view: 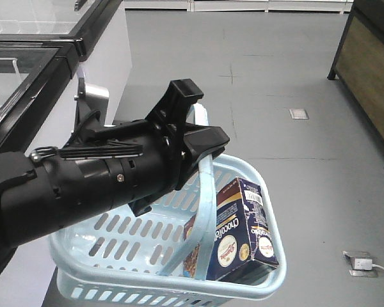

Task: Left arm holds basket, right arm returns cookies
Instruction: 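Hold the basket steady in front with the left gripper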

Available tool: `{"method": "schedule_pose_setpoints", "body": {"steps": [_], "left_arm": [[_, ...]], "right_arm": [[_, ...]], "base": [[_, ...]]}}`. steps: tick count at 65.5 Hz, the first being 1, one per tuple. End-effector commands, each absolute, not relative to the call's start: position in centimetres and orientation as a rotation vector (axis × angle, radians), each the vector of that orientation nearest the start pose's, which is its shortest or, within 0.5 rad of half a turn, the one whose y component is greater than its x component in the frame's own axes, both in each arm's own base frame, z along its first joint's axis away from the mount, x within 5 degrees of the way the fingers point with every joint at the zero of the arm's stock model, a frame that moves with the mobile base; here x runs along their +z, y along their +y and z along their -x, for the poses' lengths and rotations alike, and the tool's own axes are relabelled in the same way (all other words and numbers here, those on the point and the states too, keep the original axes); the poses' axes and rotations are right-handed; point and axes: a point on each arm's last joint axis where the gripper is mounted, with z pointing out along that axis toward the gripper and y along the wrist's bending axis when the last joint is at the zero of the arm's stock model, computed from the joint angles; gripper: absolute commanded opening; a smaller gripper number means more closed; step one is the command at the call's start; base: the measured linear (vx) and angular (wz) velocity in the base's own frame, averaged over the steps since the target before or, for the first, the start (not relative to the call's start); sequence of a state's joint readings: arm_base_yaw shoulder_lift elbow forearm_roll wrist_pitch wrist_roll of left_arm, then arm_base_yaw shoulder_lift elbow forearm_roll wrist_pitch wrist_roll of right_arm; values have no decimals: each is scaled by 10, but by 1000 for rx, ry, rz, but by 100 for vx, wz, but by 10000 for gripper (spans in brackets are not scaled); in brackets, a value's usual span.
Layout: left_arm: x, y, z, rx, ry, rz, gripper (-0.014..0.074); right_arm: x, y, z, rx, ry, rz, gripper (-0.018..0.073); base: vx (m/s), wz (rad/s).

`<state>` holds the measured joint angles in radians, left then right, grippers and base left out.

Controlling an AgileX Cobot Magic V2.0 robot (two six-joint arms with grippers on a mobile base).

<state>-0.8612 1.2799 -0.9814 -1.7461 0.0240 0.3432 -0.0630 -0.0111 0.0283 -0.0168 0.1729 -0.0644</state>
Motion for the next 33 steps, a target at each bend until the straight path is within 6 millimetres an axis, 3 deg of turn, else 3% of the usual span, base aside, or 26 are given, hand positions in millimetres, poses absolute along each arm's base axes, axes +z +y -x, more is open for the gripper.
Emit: {"method": "schedule_pose_setpoints", "body": {"steps": [1, 33], "left_arm": [[379, -222, -182, -1661, 1970, 531, -3], [379, -222, -182, -1661, 1970, 531, -3]], "right_arm": [[190, -4, -56, -125, 1605, 14, -6], [190, -4, -56, -125, 1607, 14, -6]], "base": [[0, -1], [3, -1]]}}
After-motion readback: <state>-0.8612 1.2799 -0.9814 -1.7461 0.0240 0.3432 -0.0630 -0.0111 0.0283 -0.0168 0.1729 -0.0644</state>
